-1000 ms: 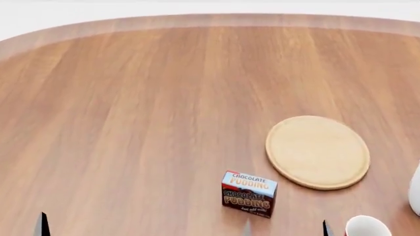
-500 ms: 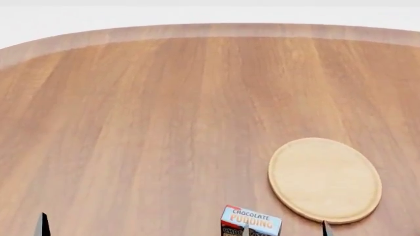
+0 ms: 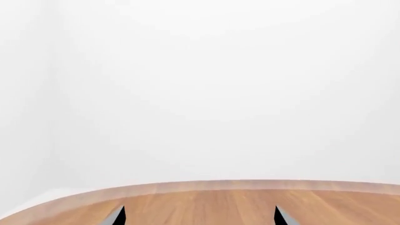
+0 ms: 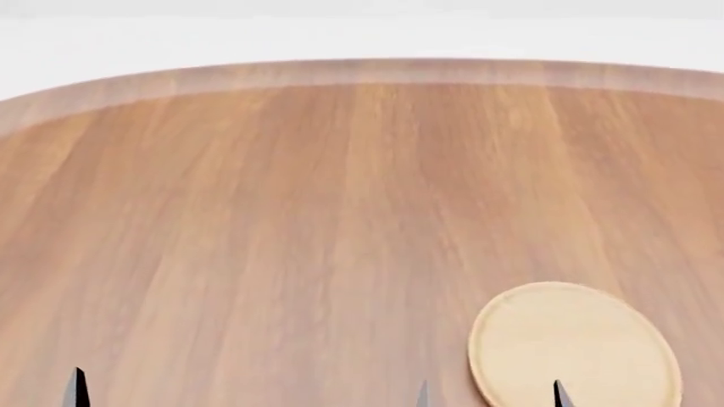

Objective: Put the chocolate pudding to the left of the plate.

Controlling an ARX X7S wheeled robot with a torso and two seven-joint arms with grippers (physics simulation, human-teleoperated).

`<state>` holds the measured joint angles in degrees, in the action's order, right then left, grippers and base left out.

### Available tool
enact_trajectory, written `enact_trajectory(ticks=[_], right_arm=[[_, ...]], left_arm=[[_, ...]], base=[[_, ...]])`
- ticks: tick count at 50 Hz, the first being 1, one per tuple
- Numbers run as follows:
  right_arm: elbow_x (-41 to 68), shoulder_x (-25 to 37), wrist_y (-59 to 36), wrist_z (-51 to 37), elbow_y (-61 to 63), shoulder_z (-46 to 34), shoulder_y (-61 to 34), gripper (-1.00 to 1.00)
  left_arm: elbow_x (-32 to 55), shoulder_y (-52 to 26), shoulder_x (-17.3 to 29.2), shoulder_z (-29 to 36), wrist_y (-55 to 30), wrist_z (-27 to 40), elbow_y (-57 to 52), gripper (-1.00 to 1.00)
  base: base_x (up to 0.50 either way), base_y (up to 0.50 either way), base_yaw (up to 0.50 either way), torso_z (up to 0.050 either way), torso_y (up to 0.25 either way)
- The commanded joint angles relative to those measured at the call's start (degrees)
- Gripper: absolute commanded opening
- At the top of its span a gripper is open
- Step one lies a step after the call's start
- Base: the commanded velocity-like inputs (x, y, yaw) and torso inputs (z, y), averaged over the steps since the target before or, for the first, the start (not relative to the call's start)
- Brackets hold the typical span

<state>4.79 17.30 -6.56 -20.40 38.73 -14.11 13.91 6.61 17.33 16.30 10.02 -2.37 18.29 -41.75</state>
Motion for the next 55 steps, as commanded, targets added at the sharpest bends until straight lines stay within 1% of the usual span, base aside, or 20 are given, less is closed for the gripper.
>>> enact_trajectory(ticks=[1, 30, 36, 38, 40, 41, 42, 44, 45, 46, 47, 49, 50, 51, 52, 54, 55], right_arm=[[0.19, 0.33, 0.06, -0.36, -0.23, -0.27, -0.25, 1.00], [0.50, 0.87, -0.41, -1.58, -0.68, -0.76, -0.61, 1.00], [-0.14, 0.86, 0.91, -2.05, -1.37, -0.78, -0.89, 1.00], [0.89, 1.28, -0.65, -1.97, -0.32, 0.02, -1.44, 1.00], [0.78, 2.10, -5.39, -2.54, 2.81, 1.63, -4.18, 1.00], [3.12, 3.14, -10.05, -2.41, 6.53, 4.02, -6.75, 1.00], [3.61, 3.52, -12.01, -2.72, 8.27, 4.93, -7.59, 1.00], [6.02, 4.76, -19.15, -3.75, 13.95, 8.76, -11.11, 1.00], [8.35, 6.92, -26.44, -4.00, 18.90, 11.75, -15.14, 1.00], [8.68, 7.03, -27.09, -4.17, 19.23, 11.81, -15.50, 1.00], [14.21, 11.13, -30.38, -6.28, 21.23, 14.06, -19.25, 1.00], [31.40, 27.23, -29.76, -16.17, 21.24, 13.70, -27.03, 1.00], [38.08, 31.89, -28.16, -17.94, 21.23, 12.48, -29.17, 1.00], [45.45, 36.40, -28.89, -15.49, 21.05, 13.96, -32.89, 1.00], [49.76, 39.44, -30.50, -15.00, 20.47, 14.89, -35.92, 1.00], [54.19, 42.70, -30.87, -12.20, 19.43, 15.72, -38.74, 1.00], [59.64, 45.40, -31.68, -9.26, 16.74, 16.14, -41.97, 1.00]], left_arm=[[0.24, -0.14, 0.32, 0.23, 0.26, 0.24, 0.29, 1.00], [0.43, -0.02, 1.36, 0.97, 0.69, 1.36, 0.24, 1.00], [0.64, -0.11, 1.58, 1.04, 0.44, 1.59, 0.04, 1.00], [0.71, -0.16, 1.65, 1.01, 0.37, 1.69, 0.01, 1.00], [0.73, -0.19, 1.68, 1.07, 0.42, 1.75, 0.14, 1.00], [0.72, -0.16, 1.67, 1.12, 0.40, 1.82, 0.11, 1.00], [0.67, -0.14, 1.70, 1.16, 0.40, 1.88, 0.04, 1.00], [0.73, -0.24, 1.75, 1.18, 0.14, 1.99, -0.12, 1.00], [0.86, -0.53, 1.77, 1.15, -0.02, 1.99, 0.08, 1.00], [0.88, -0.54, 1.80, 1.17, -0.02, 2.03, 0.08, 1.00], [1.05, -0.72, 1.83, 1.15, -0.08, 2.00, 0.27, 1.00], [1.30, -0.75, 1.88, 0.99, -0.12, 2.04, 0.30, 1.00], [1.39, -0.70, 1.96, 0.91, -0.08, 2.07, 0.20, 1.00], [1.49, -0.63, 2.11, 0.71, -0.26, 2.17, -0.16, 1.00], [1.78, -0.66, 2.20, 0.51, -0.34, 2.21, -0.30, 1.00], [1.89, -1.00, 2.17, 0.55, -0.40, 2.24, 0.08, 1.00], [1.75, -1.35, 2.01, 0.83, -0.30, 2.20, 0.74, 1.00]], base=[[0.27, 0.00, 0.00, 0.000, 0.000], [0.27, 0.00, 0.00, 0.000, 0.000], [0.00, 0.00, 0.00, 0.000, 0.002], [0.00, 0.00, 0.00, 0.000, 0.000], [0.00, 0.00, 0.00, 0.000, 0.000], [0.00, 0.00, 0.00, 0.000, 0.000], [0.00, 0.00, 0.00, 0.000, 0.000], [0.00, 0.00, 0.00, 0.000, 0.000], [0.00, 0.00, 0.00, 0.000, 0.000], [0.00, 0.00, 0.00, 0.000, 0.000], [0.00, 0.00, 0.00, 0.000, 0.000], [0.00, 0.00, 0.00, 0.000, 0.000], [0.00, 0.00, 0.00, 0.000, 0.000], [0.00, 0.00, 0.00, 0.000, 0.000], [0.00, 0.00, 0.00, 0.000, 0.000], [0.00, 0.00, 0.00, 0.000, 0.000], [0.00, 0.00, 0.00, 0.000, 0.000]])
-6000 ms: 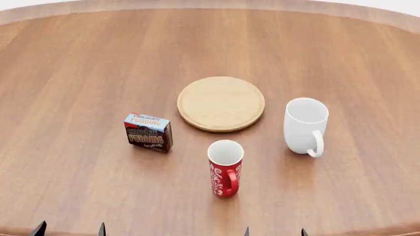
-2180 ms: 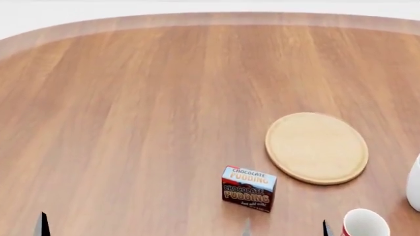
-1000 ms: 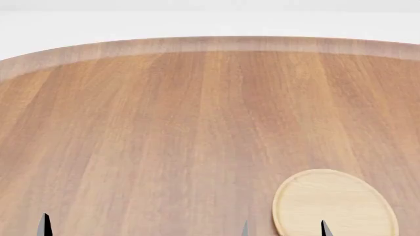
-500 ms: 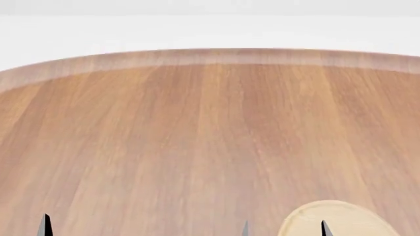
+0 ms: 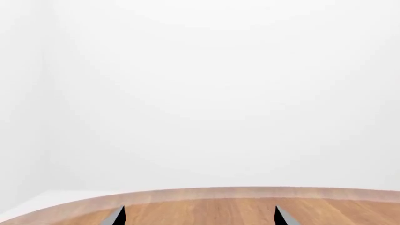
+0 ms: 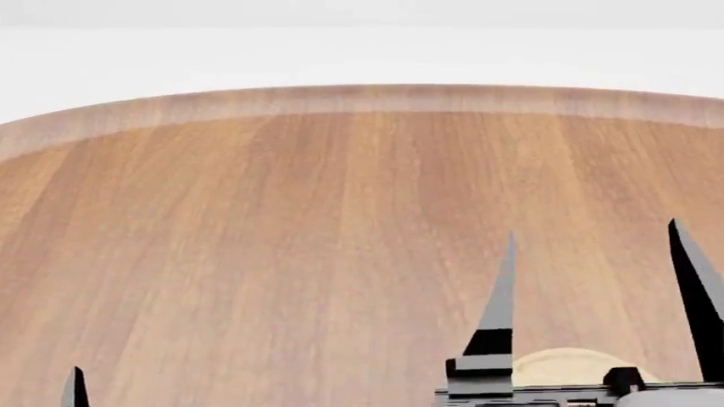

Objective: Put the chocolate pudding to the left of the plate.

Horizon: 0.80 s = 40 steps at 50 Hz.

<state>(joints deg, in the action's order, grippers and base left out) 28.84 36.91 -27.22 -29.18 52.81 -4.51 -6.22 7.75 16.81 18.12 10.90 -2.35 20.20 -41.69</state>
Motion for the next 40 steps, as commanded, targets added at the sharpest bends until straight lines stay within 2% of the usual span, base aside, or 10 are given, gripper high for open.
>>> enact_trajectory(ticks=[1, 6, 8, 9, 10, 13, 17, 24, 31, 40], right_arm=[[37.07, 26.82, -11.42, 1.48, 1.32, 6.22, -23.63, 1.00], [45.23, 29.64, -14.31, 17.64, -7.96, 1.94, -33.39, 1.00], [46.33, 29.99, -12.84, 23.18, -9.33, 2.69, -33.03, 1.00], [41.38, 30.63, -9.44, 29.63, -8.92, 4.10, -30.13, 1.00], [41.81, 31.61, -9.97, 34.72, -11.82, 3.04, -30.14, 1.00], [40.41, 31.35, -13.70, 38.90, -16.46, -1.54, -34.45, 1.00], [33.76, 33.13, -16.08, 48.84, -18.45, -7.96, -34.49, 1.00], [22.90, 34.19, -11.96, 56.90, -16.52, -15.76, -26.87, 1.00], [16.60, 30.12, -11.03, 58.86, -17.96, -21.14, -25.22, 1.00], [10.32, 23.07, -5.13, 61.73, -23.82, -26.67, -21.66, 1.00]], left_arm=[[0.46, -0.94, 0.14, 0.10, -0.31, 0.33, 0.90, 1.00], [0.11, -1.17, 0.22, 0.64, -0.86, 0.48, 0.95, 1.00], [0.03, -1.17, 0.28, 0.71, -0.83, 0.55, 0.97, 1.00], [0.05, -1.20, 0.32, 0.73, -0.96, 0.60, 0.88, 1.00], [0.16, -1.29, 0.35, 0.73, -1.07, 0.60, 0.93, 1.00], [0.26, -1.46, 0.43, 0.75, -1.06, 0.65, 1.09, 1.00], [0.28, -1.58, 0.54, 0.87, -1.23, 0.76, 1.11, 1.00], [0.14, -1.70, 0.66, 1.45, -1.29, 0.81, 1.30, 1.00], [0.08, -1.71, 0.80, 1.65, -1.15, 1.03, 1.41, 1.00], [-0.63, -1.99, 0.79, 2.65, -0.95, 1.12, 2.24, 1.00]], base=[[0.00, 0.00, 0.00, 0.000, 0.000], [0.00, 0.00, 0.00, 0.000, 0.000], [0.00, 0.00, 0.00, 0.000, 0.000], [0.00, 0.00, 0.00, 0.000, 0.000], [0.00, 0.00, 0.00, 0.000, 0.000], [0.00, 0.00, 0.00, 0.000, 0.000], [0.00, 0.00, 0.00, 0.000, 0.000], [0.00, 0.00, 0.00, 0.000, 0.000], [0.00, 0.00, 0.00, 0.000, 0.000], [0.00, 0.00, 0.00, 0.000, 0.000]])
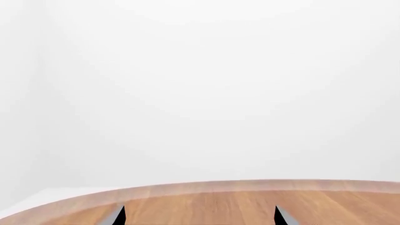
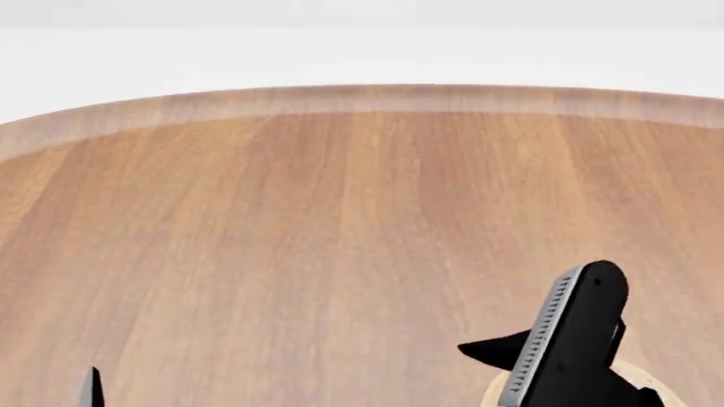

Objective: Put the chocolate pudding to the left of the plate.

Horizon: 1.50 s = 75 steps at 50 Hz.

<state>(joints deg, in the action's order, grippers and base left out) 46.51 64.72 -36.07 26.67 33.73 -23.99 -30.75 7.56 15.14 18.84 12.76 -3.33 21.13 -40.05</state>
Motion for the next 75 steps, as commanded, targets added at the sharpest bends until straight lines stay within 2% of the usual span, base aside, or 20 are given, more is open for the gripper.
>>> enact_trajectory(ticks=[1, 42, 75], right_arm=[[-7.42, -4.87, 3.77, 5.87, -4.89, -7.27, 2.94, 1.00], [-15.43, -10.07, 11.03, 8.24, -16.73, -15.86, 12.19, 1.00], [-17.34, -13.74, 19.39, 10.02, -32.95, -14.75, 13.48, 1.00]], left_arm=[[-0.43, -0.32, 0.10, 0.82, 0.04, 0.23, 0.62, 1.00], [-0.33, -0.69, 1.00, 2.03, 0.03, 1.05, 0.95, 1.00], [-0.47, -0.77, 1.66, 2.84, 0.29, 1.82, 0.99, 1.00]], base=[[0.00, 0.00, 0.00, 0.000, 0.000], [0.00, 0.00, 0.00, 0.000, 0.000], [0.00, 0.00, 0.00, 0.000, 0.000]])
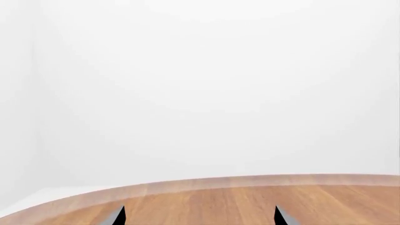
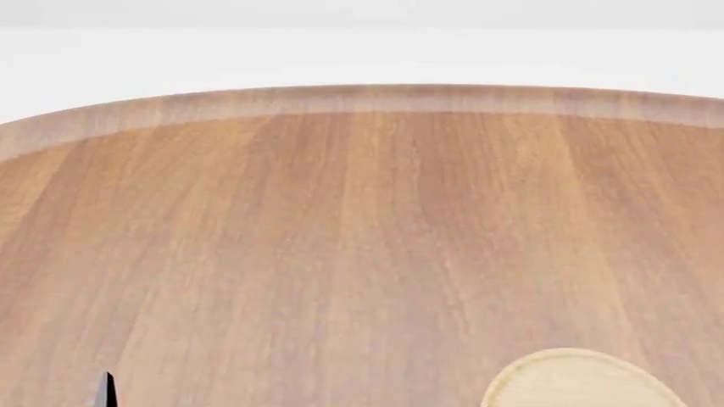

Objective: Put the chocolate pudding to the left of the plate.

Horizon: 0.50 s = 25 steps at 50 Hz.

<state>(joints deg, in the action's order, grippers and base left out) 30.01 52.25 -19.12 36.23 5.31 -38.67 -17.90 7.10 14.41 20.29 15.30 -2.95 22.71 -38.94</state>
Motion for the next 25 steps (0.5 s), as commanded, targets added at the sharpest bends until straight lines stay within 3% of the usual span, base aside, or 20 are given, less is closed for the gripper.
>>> enact_trajectory(ticks=[1, 25], right_arm=[[-1.03, -1.38, 2.66, 0.55, -4.79, -0.21, 0.73, 1.00], [-2.42, -6.63, 6.87, 3.27, -15.73, -1.71, 0.65, 1.00]], left_arm=[[-0.08, -0.02, 0.23, 0.34, 0.08, 0.24, -0.03, 1.00], [-0.05, -0.29, 0.69, 1.00, -0.13, 0.64, -0.19, 1.00]], base=[[0.00, 0.00, 0.00, 0.000, 0.000], [0.00, 0.00, 0.00, 0.000, 0.000]])
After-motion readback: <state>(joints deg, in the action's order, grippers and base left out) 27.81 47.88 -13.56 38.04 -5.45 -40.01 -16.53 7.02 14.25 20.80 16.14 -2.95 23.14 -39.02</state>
